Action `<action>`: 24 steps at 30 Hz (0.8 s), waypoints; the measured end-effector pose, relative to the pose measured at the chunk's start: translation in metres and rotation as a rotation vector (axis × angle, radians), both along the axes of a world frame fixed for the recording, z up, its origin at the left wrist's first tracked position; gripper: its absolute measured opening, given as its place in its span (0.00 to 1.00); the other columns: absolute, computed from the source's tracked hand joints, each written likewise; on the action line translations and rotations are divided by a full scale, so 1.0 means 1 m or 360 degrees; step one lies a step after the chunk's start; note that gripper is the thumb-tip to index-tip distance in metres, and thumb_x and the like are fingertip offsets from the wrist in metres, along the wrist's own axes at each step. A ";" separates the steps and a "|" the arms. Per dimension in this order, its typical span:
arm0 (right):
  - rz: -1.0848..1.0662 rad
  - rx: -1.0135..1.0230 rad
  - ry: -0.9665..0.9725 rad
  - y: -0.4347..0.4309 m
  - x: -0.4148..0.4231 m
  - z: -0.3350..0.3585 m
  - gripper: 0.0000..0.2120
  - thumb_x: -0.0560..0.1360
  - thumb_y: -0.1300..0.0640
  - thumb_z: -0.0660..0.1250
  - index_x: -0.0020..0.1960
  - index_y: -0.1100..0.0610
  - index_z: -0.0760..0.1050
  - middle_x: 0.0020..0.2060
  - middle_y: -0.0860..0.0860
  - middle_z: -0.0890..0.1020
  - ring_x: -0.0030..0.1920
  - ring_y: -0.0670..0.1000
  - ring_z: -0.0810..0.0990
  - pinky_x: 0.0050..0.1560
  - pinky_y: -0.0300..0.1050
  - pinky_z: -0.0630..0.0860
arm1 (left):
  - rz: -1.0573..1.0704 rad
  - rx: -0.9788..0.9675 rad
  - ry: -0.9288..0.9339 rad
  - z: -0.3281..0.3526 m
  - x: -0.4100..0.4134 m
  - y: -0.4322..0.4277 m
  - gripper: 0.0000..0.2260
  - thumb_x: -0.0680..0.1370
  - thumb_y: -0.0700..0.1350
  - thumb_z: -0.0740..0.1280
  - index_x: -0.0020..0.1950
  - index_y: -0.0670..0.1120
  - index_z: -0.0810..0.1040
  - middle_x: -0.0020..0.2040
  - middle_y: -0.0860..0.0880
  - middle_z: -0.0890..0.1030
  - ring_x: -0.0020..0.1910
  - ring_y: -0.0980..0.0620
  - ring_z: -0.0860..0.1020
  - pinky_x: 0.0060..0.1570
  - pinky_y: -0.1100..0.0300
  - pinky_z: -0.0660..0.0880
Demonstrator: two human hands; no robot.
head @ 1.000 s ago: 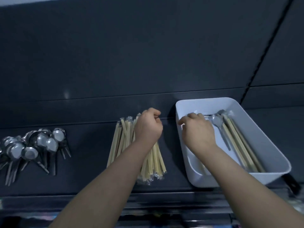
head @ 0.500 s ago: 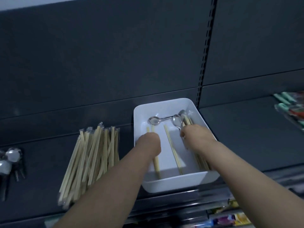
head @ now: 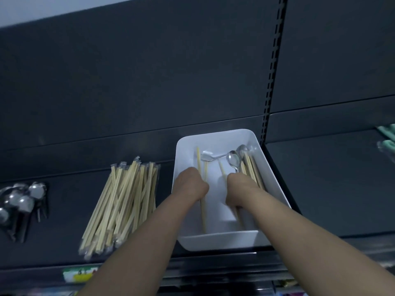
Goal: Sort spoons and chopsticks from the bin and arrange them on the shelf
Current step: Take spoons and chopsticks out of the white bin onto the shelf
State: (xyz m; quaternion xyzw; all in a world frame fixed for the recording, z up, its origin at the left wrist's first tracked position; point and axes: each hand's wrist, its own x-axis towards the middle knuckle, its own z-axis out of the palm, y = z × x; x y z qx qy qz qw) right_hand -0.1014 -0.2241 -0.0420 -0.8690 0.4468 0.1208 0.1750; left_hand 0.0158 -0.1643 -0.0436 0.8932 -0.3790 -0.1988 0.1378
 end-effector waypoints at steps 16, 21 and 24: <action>-0.0342 -0.0139 -0.0712 -0.013 -0.022 -0.001 0.23 0.70 0.62 0.62 0.65 0.53 0.66 0.48 0.53 0.82 0.52 0.58 0.79 0.45 0.46 0.74 | 0.0104 0.0060 0.0394 -0.014 -0.013 -0.006 0.06 0.69 0.41 0.68 0.39 0.43 0.71 0.36 0.45 0.76 0.36 0.46 0.77 0.33 0.60 0.75; -0.0349 -0.0172 -0.0913 -0.002 0.000 0.019 0.24 0.71 0.60 0.63 0.66 0.52 0.66 0.45 0.50 0.82 0.52 0.54 0.78 0.42 0.46 0.74 | 0.0283 -0.0310 0.0858 0.024 -0.002 0.004 0.02 0.73 0.37 0.65 0.44 0.39 0.74 0.36 0.42 0.77 0.30 0.48 0.78 0.23 0.63 0.74; -0.0317 -0.0121 -0.1004 0.012 0.027 0.036 0.26 0.71 0.57 0.64 0.69 0.53 0.66 0.41 0.47 0.83 0.54 0.53 0.78 0.49 0.48 0.76 | 0.0284 -0.0423 0.0803 0.054 0.017 0.022 0.02 0.72 0.38 0.65 0.42 0.40 0.73 0.34 0.44 0.74 0.28 0.49 0.73 0.22 0.67 0.67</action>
